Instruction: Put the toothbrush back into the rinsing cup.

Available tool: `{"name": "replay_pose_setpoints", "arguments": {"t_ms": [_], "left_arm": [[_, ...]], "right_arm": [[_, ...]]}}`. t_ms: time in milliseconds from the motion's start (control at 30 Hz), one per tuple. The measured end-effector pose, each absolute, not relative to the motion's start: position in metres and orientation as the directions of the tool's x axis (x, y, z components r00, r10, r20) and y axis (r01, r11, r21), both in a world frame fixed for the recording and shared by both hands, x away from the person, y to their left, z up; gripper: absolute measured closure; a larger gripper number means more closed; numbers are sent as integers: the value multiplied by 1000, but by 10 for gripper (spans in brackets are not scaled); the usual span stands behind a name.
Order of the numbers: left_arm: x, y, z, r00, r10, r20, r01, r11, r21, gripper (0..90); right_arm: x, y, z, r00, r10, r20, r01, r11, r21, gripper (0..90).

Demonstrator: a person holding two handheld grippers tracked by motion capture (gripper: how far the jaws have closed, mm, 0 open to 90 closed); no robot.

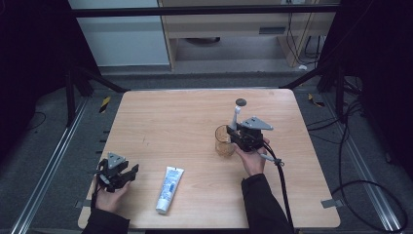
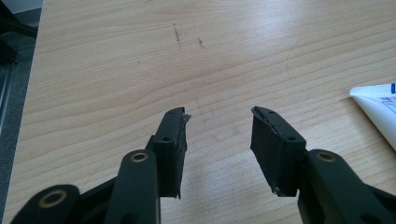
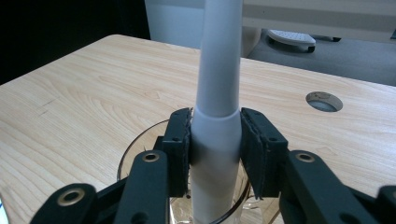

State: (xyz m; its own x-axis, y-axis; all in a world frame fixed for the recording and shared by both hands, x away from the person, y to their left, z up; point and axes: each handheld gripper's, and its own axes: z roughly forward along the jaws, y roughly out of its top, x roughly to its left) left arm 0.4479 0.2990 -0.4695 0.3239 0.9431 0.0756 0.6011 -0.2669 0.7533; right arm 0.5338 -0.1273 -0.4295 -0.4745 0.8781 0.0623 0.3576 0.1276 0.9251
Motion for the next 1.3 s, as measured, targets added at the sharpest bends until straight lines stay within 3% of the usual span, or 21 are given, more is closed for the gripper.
{"name": "replay_pose_setpoints", "arguments": {"t_ms": [700, 1300], "left_arm": [[448, 299, -469, 324, 943, 73, 600, -265, 755, 544], [446, 298, -467, 340, 939, 56, 594, -261, 761, 573]], "right_arm": [[530, -127, -426, -481, 874, 64, 353, 127, 927, 542], [522, -131, -417, -477, 877, 60, 353, 128, 927, 298]]}}
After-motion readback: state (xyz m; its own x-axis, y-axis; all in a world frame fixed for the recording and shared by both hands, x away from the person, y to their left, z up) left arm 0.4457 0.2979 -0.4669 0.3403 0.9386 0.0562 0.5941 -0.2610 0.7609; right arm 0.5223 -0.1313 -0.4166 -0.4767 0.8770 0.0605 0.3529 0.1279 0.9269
